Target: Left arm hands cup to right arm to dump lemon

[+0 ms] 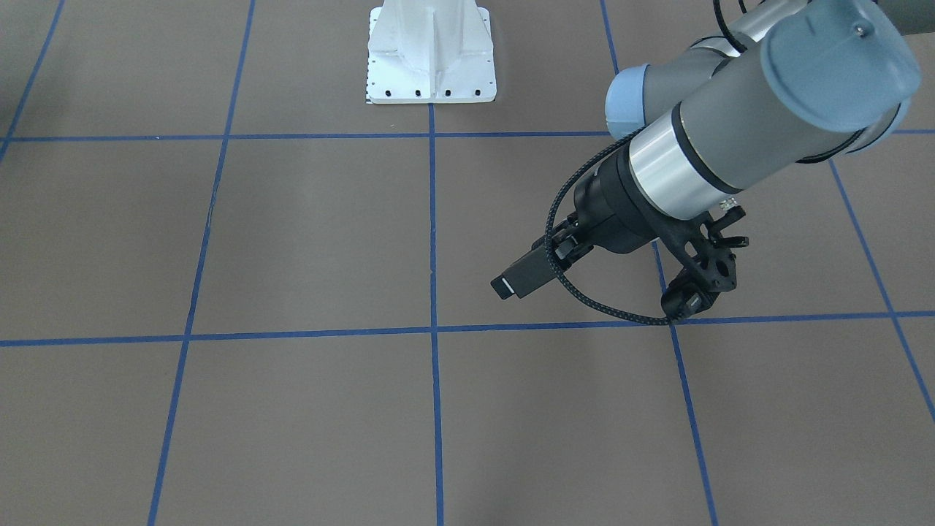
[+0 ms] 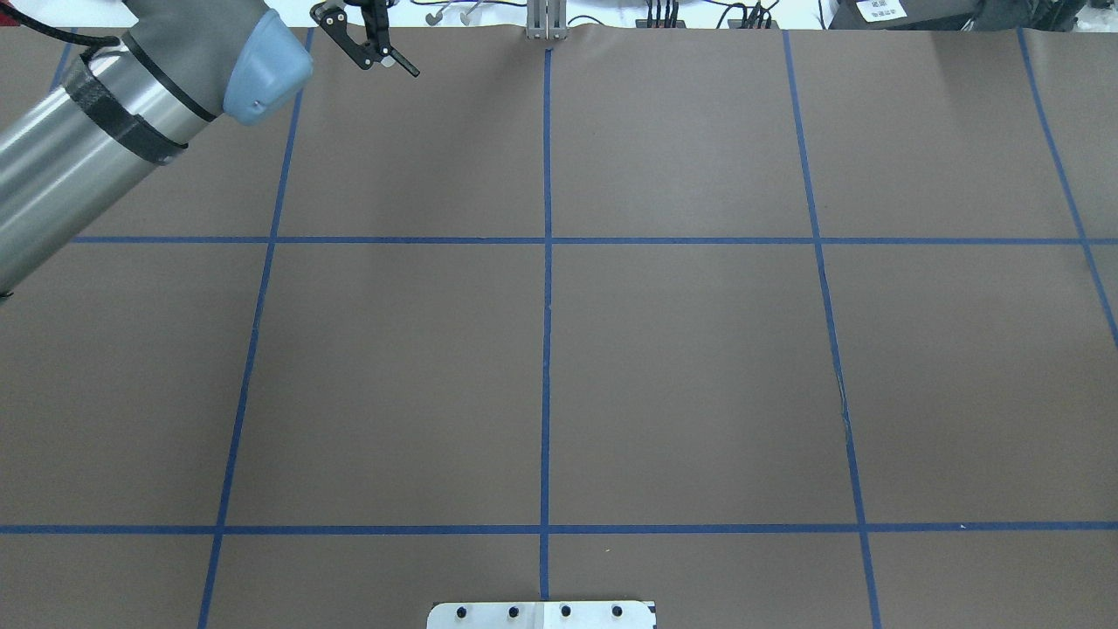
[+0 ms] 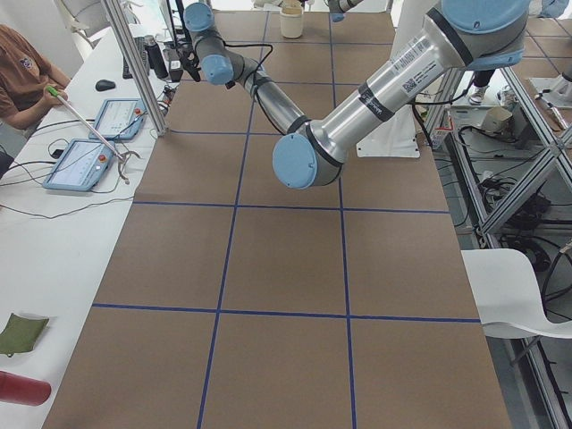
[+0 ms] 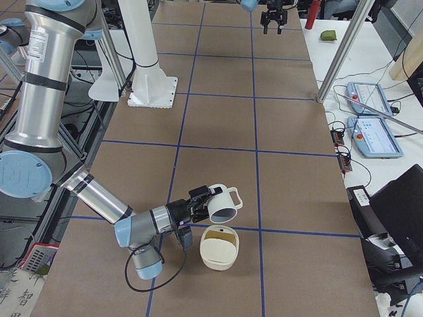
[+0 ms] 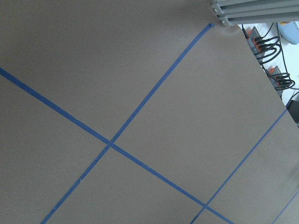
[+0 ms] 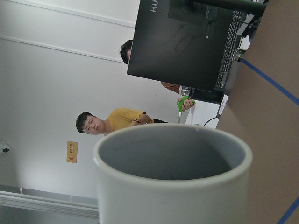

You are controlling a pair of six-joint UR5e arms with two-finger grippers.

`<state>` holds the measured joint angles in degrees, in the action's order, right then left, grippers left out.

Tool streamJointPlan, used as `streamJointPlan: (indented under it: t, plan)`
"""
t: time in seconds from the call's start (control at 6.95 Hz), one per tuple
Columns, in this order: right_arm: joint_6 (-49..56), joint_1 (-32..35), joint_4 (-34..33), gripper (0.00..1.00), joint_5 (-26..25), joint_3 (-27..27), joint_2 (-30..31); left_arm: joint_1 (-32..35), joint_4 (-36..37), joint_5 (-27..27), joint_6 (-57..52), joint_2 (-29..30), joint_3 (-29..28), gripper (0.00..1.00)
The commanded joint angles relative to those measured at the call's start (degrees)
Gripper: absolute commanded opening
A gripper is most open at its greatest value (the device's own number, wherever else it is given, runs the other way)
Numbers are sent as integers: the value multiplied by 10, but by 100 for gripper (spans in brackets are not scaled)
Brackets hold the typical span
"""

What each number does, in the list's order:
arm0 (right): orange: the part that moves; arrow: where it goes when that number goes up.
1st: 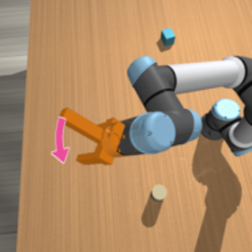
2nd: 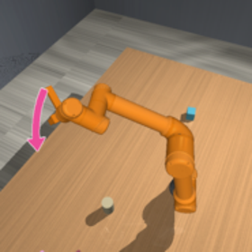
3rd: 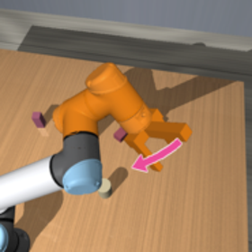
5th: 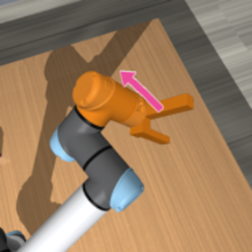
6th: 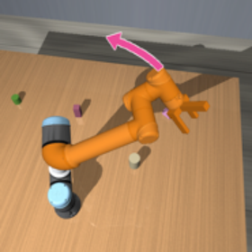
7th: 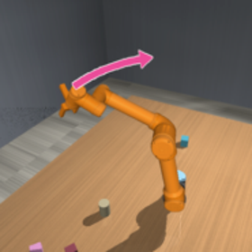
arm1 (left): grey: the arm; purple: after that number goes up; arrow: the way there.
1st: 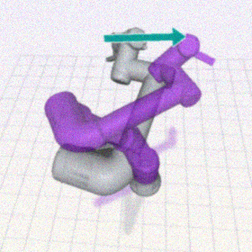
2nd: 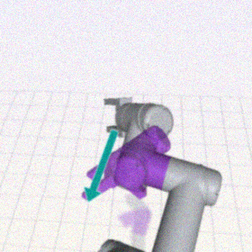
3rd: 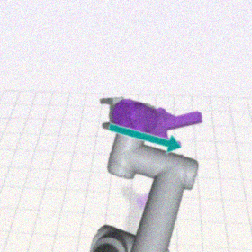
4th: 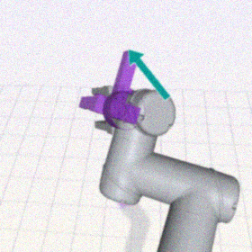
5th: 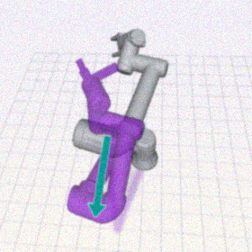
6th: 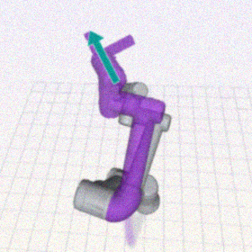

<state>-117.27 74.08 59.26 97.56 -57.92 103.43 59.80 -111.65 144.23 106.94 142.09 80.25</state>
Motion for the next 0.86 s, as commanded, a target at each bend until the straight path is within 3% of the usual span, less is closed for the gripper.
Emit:
streamJointPlan:
  t: [0.0, 0.29, 0.72]
  plan:
    - [166, 0, -33, 17, 15, -5, 5, -3, -1, -1, -1, -1, 0, 100]
    - [267, 1, -79, 17, 15, -24, 5, -3, -1, -2, -12, -1, 0, 100]
    - [329, 3, -317, 17, 14, -184, -13, -5, -2, -33, -49, -10, 7, 100]
